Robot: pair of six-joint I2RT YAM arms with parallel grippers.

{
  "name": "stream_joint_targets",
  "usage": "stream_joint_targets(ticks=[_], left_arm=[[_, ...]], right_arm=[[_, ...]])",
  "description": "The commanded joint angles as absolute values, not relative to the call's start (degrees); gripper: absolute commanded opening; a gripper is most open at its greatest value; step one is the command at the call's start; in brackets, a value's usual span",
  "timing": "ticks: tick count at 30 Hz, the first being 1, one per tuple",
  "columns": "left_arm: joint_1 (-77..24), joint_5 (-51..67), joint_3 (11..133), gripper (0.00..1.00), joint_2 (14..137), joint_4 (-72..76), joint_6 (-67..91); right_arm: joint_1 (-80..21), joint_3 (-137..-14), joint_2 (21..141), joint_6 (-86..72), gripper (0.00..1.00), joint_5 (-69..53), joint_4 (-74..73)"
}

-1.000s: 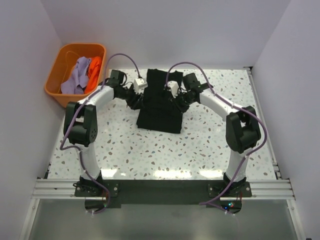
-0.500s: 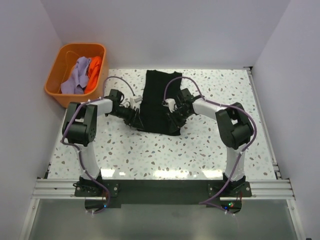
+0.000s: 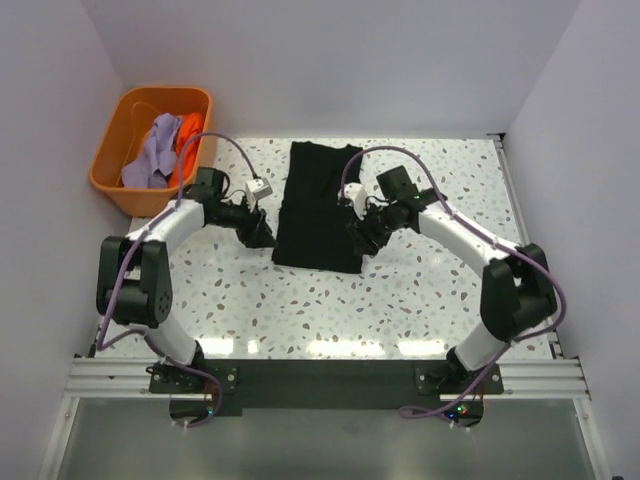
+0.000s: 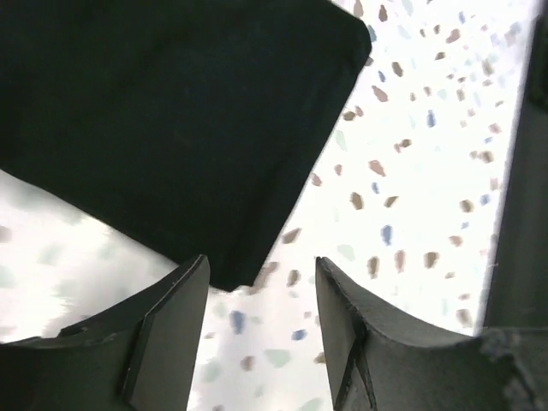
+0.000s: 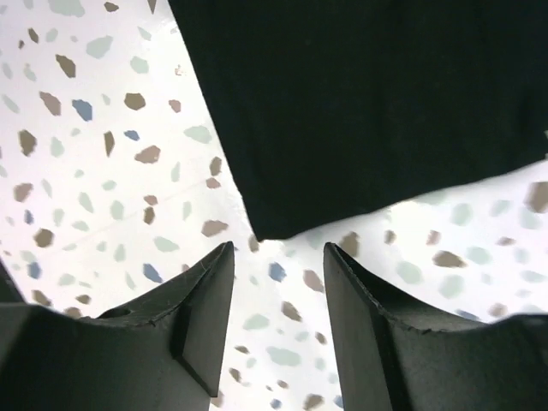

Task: Fold and stack the t-shirts
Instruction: Fold the tshirt

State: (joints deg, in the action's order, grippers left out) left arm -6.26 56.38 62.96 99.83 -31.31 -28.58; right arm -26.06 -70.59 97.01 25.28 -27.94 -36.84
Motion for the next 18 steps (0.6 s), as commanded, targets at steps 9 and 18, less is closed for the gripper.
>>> stream_joint_targets(ticks=[9,18], left_arm=[[-14.06,41.14,48.02,0.61,84.38,-15.24,-65.20],[-18.28,36.48,42.71,0.61,88.41,-7.21,-70.13]], right_arm=[[-35.23,-59.87,91.49,42.10,0.65,-14.43,-22.78],[-37.61,-57.40,97.73,44.73,0.61,-11.87,-16.35]])
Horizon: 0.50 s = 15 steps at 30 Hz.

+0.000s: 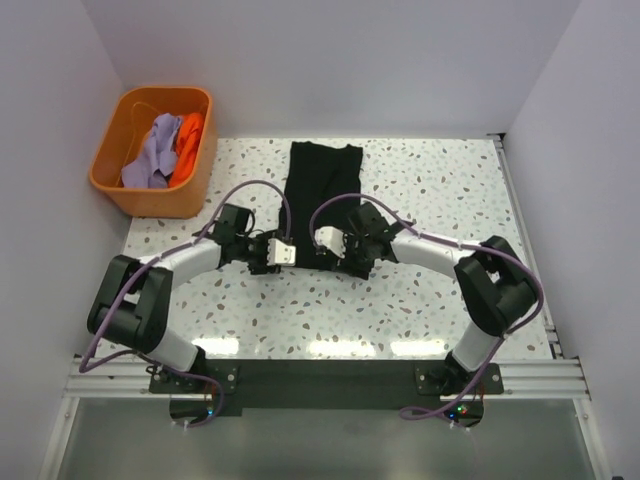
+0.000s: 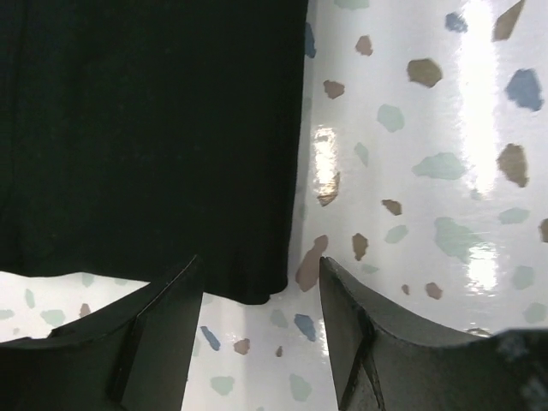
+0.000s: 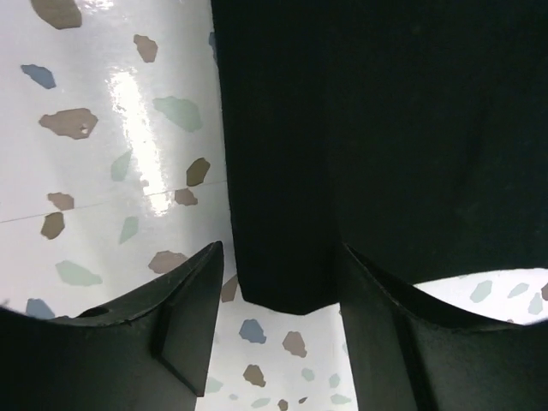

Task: Fold and stack the t-shirts
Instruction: Fold the tshirt

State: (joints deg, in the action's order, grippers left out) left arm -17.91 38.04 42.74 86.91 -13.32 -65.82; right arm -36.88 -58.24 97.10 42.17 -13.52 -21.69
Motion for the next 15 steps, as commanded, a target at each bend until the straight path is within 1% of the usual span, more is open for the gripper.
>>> stream_joint_targets(ticks=[1,3,4,6,7,9,10,12,15], left_arm=[[-18.37,35.78,42.71,0.59,89.03,-7.21,-70.66],[-18.37,35.16,42.72,0.57,90.26,-7.82,-71.45],[-18.46,35.16,42.63,0.52,90.52,-8.08,-72.50],[-18.46,35.07,42.45,0.44,90.88,-9.57,-73.30],[-18.46,35.24,42.36,0.36,90.79,-10.45,-74.17],[-18.63,36.03,42.36,0.25,90.44,-12.56,-74.62],[-18.63,36.47,42.54,0.12,90.09,-13.35,-74.53],[-18.63,38.22,44.38,0.00,89.56,-16.07,-73.05],[-18.46,39.81,49.38,0.00,88.25,-20.10,-68.30]], right_arm=[[-37.79,-57.04,98.17,45.26,0.57,-11.52,-16.00],[-38.32,-55.64,98.70,46.14,0.53,-10.99,-15.65],[-38.32,-55.20,98.79,46.40,0.48,-10.81,-14.95],[-38.58,-53.45,98.53,47.28,0.43,-10.20,-14.33],[-38.58,-53.00,98.26,47.46,0.34,-9.76,-13.80],[-38.58,-52.56,97.91,48.16,0.22,-9.23,-13.88],[-38.58,-52.82,97.48,48.08,0.11,-9.40,-15.10],[-38.32,-54.65,96.33,47.20,0.01,-10.10,-16.78],[-37.18,-58.60,92.73,46.58,0.00,-11.77,-20.91]])
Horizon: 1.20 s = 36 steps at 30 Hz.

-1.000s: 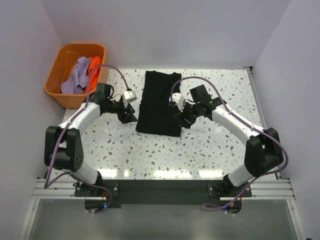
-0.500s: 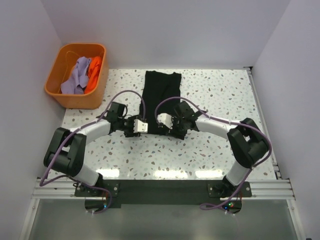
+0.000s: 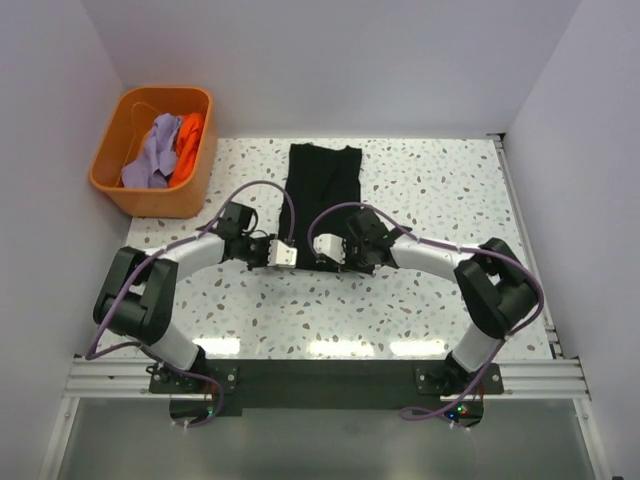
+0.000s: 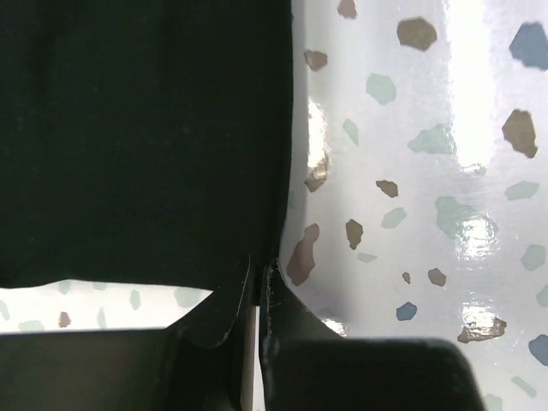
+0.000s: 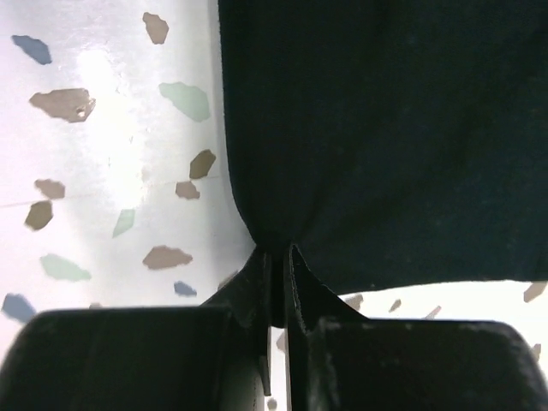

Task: Fold and stack the t-shirts
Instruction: Fold the tshirt

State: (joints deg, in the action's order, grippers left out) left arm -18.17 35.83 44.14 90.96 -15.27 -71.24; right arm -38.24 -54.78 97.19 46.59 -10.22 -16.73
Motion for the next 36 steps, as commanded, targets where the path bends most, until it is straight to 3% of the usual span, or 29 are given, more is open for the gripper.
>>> stream_joint_targets(ticks=[1,8,14,26,29,36], left_arm=[[-18.02,40.34,50.87,0.00,87.11,-21.34,-66.99],[-16.79,41.39,63.53,0.00,84.38,-29.51,-63.28],[-17.49,42.10,65.22,0.00,81.22,-37.23,-66.35],[-22.68,52.99,59.49,0.00,62.76,-71.43,-73.66],[-22.76,54.05,64.50,0.00,63.80,-71.64,-70.93],[-22.50,52.30,75.22,0.00,80.30,-67.07,-68.99]], right_arm=[[-36.83,-59.75,91.85,46.50,0.00,-12.30,-23.35],[-30.24,-72.31,87.80,48.77,0.00,-17.31,-33.65],[-29.79,-74.44,85.52,51.16,0.00,-21.61,-41.12],[-41.66,-63.37,61.63,38.15,0.00,-31.20,-58.62],[-41.40,-64.50,62.48,40.16,0.00,-28.92,-58.97],[-34.29,-64.51,70.03,48.42,0.00,-31.46,-58.45]])
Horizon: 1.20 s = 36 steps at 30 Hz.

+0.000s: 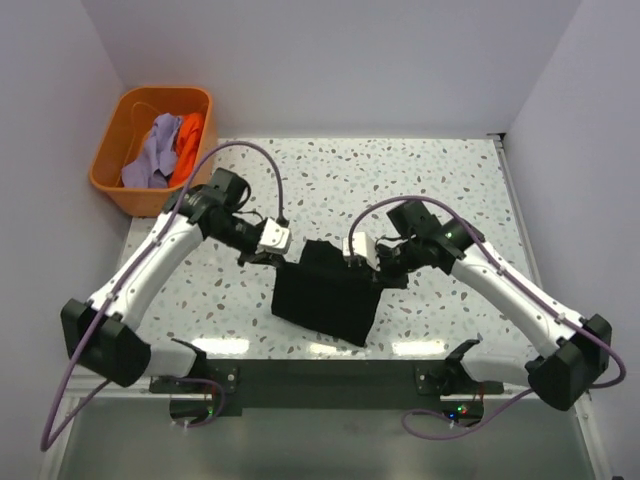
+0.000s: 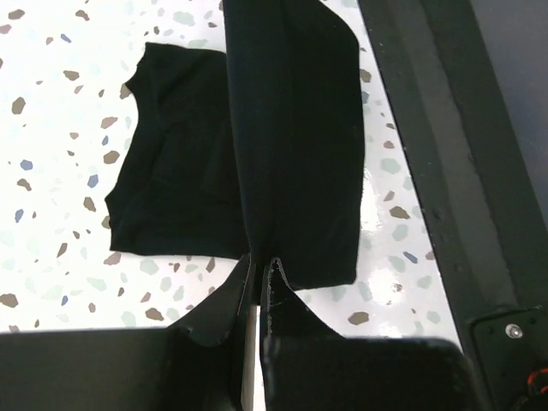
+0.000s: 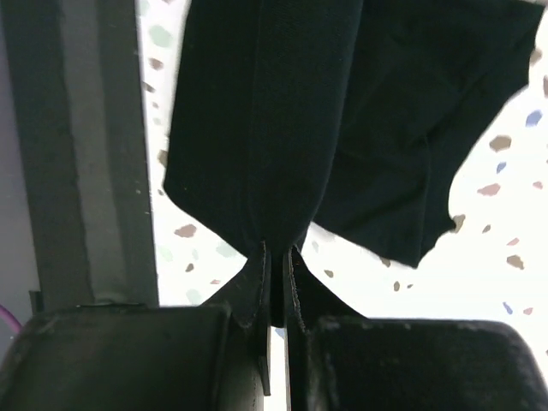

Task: Fold and stack the t-shirts
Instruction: Fold the tshirt

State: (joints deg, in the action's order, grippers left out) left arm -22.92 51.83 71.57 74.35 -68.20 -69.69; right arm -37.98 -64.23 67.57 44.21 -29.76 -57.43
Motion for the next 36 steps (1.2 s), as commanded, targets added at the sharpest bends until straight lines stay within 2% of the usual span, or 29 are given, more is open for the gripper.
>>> stream_joint_targets(ticks=[1,5,13,17,24,30,36], left_arm=[[-22.41,51.95,76.71,0.00,81.64,-66.36,-69.17],[-21.97,50.89,80.50,0.00,87.97,-64.69,-71.45],[-19.08,51.50,91.21,0.00,102.47,-64.33,-73.30],[-17.67,52.73,94.92,0.00,108.97,-64.17,-73.30],[-17.58,51.42,95.54,0.00,118.47,-54.41,-63.91],[-17.58,50.89,89.68,0.01,119.63,-51.24,-58.98],[-18.19,51.50,75.62,0.01,109.96,-48.16,-58.01]], right_arm=[[-32.97,-64.51,70.74,50.08,0.00,-31.81,-58.01],[-27.52,-65.82,75.14,53.69,0.00,-32.08,-58.00],[-24.96,-68.11,83.40,54.76,0.00,-31.73,-54.85],[-22.07,-72.67,91.81,54.32,0.00,-31.82,-53.09],[-19.34,-78.13,104.92,53.09,0.03,-30.59,-50.81],[-19.51,-78.66,110.21,50.55,0.07,-30.49,-47.46],[-21.88,-70.07,103.99,49.66,0.07,-34.09,-46.59]])
